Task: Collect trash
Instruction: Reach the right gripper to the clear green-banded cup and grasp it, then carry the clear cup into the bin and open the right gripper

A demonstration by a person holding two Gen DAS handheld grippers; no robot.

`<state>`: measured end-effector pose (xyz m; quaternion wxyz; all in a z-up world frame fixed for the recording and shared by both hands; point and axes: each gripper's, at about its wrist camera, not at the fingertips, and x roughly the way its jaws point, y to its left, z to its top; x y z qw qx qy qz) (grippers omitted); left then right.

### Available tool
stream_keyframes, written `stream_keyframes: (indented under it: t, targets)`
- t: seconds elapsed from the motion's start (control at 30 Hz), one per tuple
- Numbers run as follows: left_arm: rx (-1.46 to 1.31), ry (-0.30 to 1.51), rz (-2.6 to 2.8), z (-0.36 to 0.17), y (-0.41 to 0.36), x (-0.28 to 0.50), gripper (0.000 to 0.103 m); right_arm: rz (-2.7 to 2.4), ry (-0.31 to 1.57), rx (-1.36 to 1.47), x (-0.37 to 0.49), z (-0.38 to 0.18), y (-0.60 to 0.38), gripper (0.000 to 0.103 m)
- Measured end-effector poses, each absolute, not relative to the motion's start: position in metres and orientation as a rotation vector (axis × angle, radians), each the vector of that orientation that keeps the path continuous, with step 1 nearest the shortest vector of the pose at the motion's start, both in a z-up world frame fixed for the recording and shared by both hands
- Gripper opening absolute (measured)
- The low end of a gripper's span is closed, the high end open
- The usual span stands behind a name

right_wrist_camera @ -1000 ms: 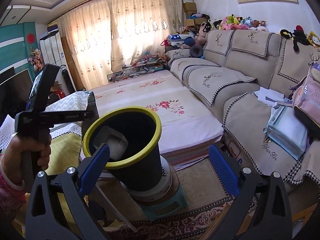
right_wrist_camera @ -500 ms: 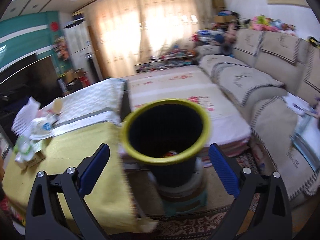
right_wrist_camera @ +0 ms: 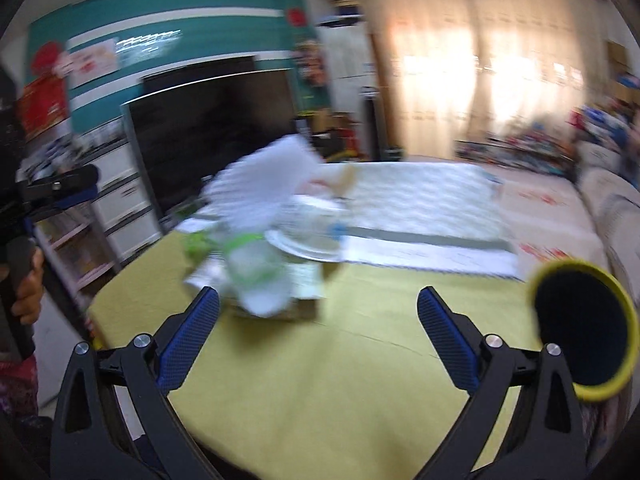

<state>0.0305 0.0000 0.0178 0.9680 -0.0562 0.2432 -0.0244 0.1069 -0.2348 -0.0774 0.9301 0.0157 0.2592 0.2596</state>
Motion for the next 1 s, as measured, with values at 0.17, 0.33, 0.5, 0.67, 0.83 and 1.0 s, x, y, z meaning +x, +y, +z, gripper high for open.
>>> stream_keyframes:
  t: [0.17,0.33,0.5,0.67,0.83,1.0]
  targets:
    - [-0.113,0.48,-0.023,0.014,0.018,0.024,0.098,0.623,0.555,-0.045,0.129,-0.082,-0.193,0.094]
    - [-0.102,0.487,-0.05,0.01,0.005,0.029,0.098,0.639,0.621,-0.071,0.152,-0.094,-0.18,0.089]
    - [-0.09,0.508,-0.068,0.005,-0.01,0.038,0.098,0.656,0.662,-0.088,0.168,-0.102,-0.17,0.078]
    - [-0.099,0.527,-0.07,-0.001,-0.012,0.045,0.098,0.683,0.694,-0.095,0.176,-0.107,-0.16,0.067]
    - [-0.104,0.539,-0.069,-0.005,-0.011,0.049,0.098,0.699,0.716,-0.081,0.177,-0.109,-0.157,0.049]
    - [-0.105,0.544,-0.067,-0.009,-0.012,0.053,0.098,0.689,0.713,-0.07,0.168,-0.106,-0.158,0.048]
